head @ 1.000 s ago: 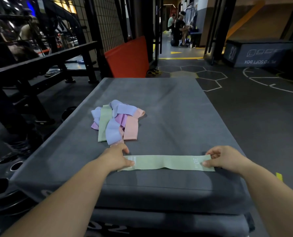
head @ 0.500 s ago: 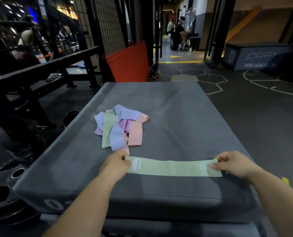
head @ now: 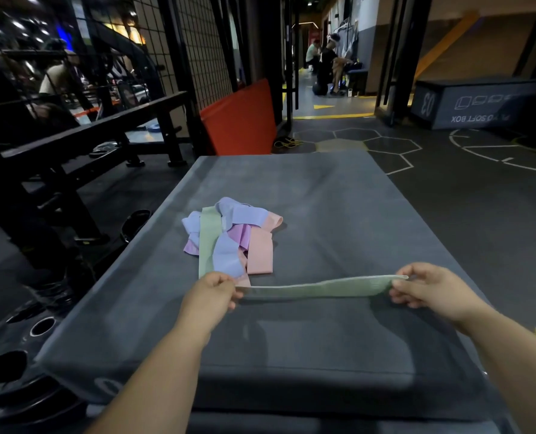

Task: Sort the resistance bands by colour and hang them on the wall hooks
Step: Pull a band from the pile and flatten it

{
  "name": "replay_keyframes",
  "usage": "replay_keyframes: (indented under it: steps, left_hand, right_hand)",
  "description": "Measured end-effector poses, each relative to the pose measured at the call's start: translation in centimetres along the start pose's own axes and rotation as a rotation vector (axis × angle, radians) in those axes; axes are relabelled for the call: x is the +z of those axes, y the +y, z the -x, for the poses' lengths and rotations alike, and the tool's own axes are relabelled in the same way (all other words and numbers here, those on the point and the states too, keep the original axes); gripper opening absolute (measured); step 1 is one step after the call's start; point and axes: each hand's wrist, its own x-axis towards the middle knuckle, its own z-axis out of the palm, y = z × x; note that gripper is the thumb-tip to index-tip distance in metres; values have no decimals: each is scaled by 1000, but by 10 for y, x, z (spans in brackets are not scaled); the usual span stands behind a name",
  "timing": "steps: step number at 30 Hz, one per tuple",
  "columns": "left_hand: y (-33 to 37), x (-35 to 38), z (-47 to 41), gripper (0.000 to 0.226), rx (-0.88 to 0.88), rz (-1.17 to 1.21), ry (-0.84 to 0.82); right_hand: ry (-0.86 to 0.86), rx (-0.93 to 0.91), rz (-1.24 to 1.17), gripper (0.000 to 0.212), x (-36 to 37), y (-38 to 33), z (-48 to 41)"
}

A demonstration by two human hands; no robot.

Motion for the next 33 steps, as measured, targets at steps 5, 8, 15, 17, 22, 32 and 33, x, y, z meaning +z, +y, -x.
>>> replay_keyframes:
  steps: [5, 8, 15, 17, 22, 32, 33]
  left_hand:
    - [0, -8, 4, 20, 15, 21, 25]
    - [-3, -10, 9, 17, 83, -181, 59]
    - [-8, -8, 11, 13, 89, -386, 84]
    - [-10, -8, 10, 13, 86, -407, 85]
    - [-15, -6, 8, 30, 87, -441, 27]
    - [-17, -4, 8, 39, 17, -425, 43]
    - [-16, -4, 8, 36, 12, -400, 51]
  right_hand:
    - [-68, -56, -71, 10, 6, -3, 0]
    - [-60, -73, -1, 5, 12, -6, 3]
    - [-76, -57, 254, 18, 15, -9, 8]
    - [-121, -66, 368, 23, 13, -8, 9]
    - [-125, -115, 592, 23, 13, -5, 8]
    - [-143, -67, 721, 16, 14, -10, 7]
    - [-137, -63, 723, 16, 14, -11, 7]
